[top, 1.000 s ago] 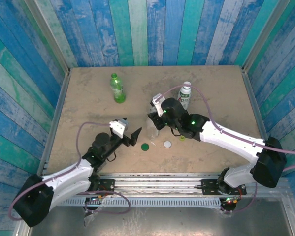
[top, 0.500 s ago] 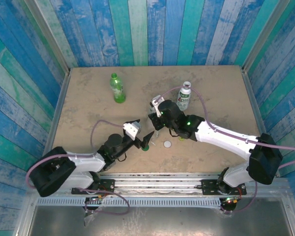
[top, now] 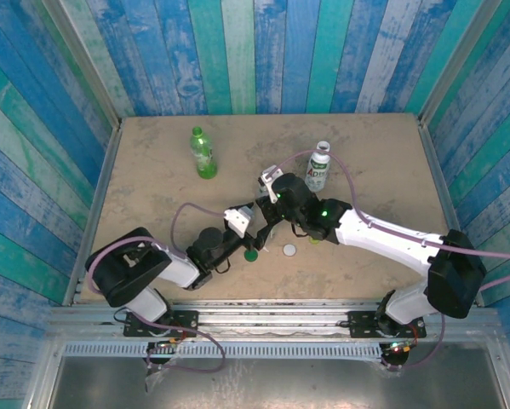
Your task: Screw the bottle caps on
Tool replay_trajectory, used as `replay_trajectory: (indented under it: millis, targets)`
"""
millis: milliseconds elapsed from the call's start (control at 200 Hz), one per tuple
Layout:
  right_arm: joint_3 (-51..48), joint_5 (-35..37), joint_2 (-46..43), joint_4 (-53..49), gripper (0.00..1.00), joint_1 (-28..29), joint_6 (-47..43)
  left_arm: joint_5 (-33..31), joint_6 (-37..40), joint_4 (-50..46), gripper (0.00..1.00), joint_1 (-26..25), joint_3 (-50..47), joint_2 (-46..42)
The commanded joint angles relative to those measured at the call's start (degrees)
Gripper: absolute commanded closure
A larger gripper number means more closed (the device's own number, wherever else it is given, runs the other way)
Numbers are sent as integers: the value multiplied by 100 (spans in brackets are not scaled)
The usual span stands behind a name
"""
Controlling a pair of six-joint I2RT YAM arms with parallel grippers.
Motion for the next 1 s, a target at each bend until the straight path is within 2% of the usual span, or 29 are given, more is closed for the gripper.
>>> replay_trajectory:
  millis: [0, 210, 591, 746, 891, 996]
  targets:
    - [103, -88, 150, -106, 65, 27, 18, 37, 29, 311, 19, -18, 118, 230]
    - [147, -99, 221, -129, 65, 56, 0, -22, 82, 102, 27, -18, 248, 335]
    - [104, -93, 213, -131, 65, 60, -19, -76, 113, -32, 29, -18, 413, 547]
    - [96, -79, 178, -143, 65, 69, -27, -9, 113, -19, 40, -19, 372, 550]
    - [64, -124, 4, -131, 57, 60, -35, 4, 108, 81, 43, -18, 291, 516]
    - [57, -322, -305, -185, 44, 60, -19, 92, 102, 131, 42, -18, 228, 445]
